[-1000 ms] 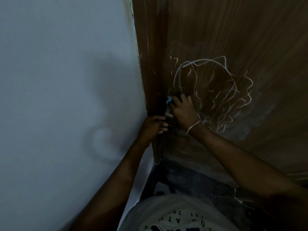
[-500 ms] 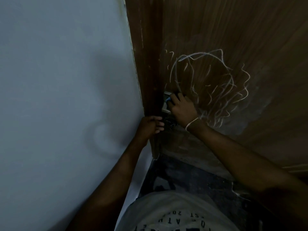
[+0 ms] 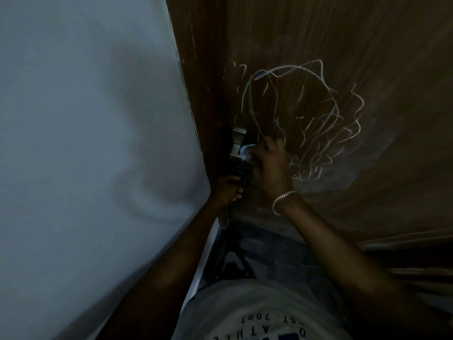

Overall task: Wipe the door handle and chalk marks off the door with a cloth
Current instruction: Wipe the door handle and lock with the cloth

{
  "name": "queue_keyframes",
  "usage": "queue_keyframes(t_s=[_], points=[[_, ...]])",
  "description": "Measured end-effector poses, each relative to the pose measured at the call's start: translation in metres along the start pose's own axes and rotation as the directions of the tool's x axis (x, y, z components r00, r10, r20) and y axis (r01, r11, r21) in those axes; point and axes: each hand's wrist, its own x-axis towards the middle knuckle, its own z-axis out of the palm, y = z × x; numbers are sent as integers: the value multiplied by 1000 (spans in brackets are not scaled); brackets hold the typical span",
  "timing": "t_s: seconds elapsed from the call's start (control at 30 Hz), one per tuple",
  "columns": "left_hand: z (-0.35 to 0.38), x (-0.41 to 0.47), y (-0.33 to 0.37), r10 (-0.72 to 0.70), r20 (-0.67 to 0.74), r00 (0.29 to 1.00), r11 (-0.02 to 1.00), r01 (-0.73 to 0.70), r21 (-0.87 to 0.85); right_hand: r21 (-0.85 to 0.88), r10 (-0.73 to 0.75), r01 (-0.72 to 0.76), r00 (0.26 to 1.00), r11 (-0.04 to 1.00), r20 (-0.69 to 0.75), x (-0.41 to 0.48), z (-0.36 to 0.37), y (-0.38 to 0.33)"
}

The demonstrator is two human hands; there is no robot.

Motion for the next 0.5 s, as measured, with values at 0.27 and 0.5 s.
queue_keyframes(t_s=[0.27, 0.5], points=[[25, 23, -12, 63, 20, 998, 965, -66, 254, 539, 431, -450, 886, 712, 170, -66, 27, 35], [26, 36, -24, 4, 86, 996, 968, -26, 248, 558, 536, -567, 809, 606, 241, -83, 48, 45]])
